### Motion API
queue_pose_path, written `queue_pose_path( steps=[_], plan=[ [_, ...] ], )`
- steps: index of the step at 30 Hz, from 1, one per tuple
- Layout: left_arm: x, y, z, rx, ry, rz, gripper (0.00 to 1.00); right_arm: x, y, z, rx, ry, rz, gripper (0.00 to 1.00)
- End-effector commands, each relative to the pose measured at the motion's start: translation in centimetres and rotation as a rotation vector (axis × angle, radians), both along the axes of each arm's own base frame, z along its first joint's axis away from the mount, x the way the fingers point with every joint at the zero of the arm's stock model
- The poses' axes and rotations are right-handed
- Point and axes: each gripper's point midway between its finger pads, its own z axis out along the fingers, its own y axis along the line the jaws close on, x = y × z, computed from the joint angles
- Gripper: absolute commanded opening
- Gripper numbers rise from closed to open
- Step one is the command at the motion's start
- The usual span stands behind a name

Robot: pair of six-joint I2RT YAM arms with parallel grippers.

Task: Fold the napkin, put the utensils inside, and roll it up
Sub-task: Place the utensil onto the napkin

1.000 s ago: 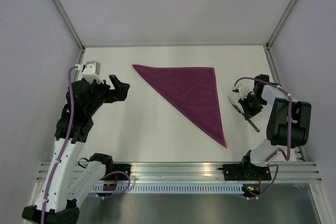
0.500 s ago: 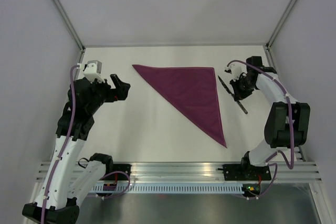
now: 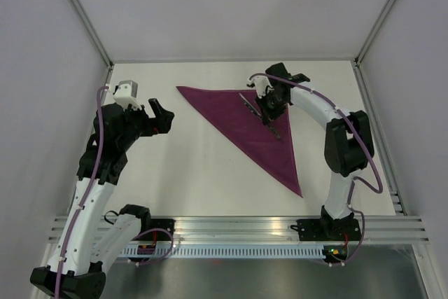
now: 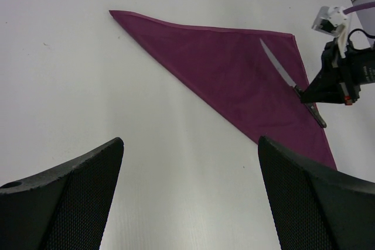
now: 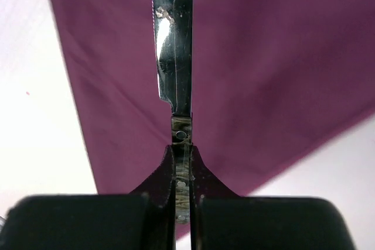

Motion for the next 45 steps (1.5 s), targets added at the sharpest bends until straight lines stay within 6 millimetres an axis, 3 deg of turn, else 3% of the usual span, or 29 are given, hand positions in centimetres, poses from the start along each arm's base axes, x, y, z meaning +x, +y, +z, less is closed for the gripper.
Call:
queue_pose_path(
  steps=[1,7,16,26,45],
  plan=[
    [0.4,0.5,0.0,0.035,-0.019,0.017,1.0,0.6,4.1,0.2,-0.02,-0.009,-0.022,0.0],
    [0.6,0.8,-0.2,0.044,-0.013,0.029,1.0,0.3,8.6,-1.9,-0.001,0.068,0.011,0.0],
    [0.6,0.7,-0.3,0.045,-0.012,0.025,1.0,-0.9,11.1,-3.7,-0.007,0.115,0.039,0.01],
    [0.5,0.6,-0.3,0.042,-0.01,0.018,1.0,-1.9,12.0,-4.9,-0.008,0.17,0.037,0.0],
    [0.5,0.6,-0.2,0.042,-0.015,0.015,1.0,-3.0,11.7,-6.8,-0.052,0.211,0.04,0.0]
  ],
)
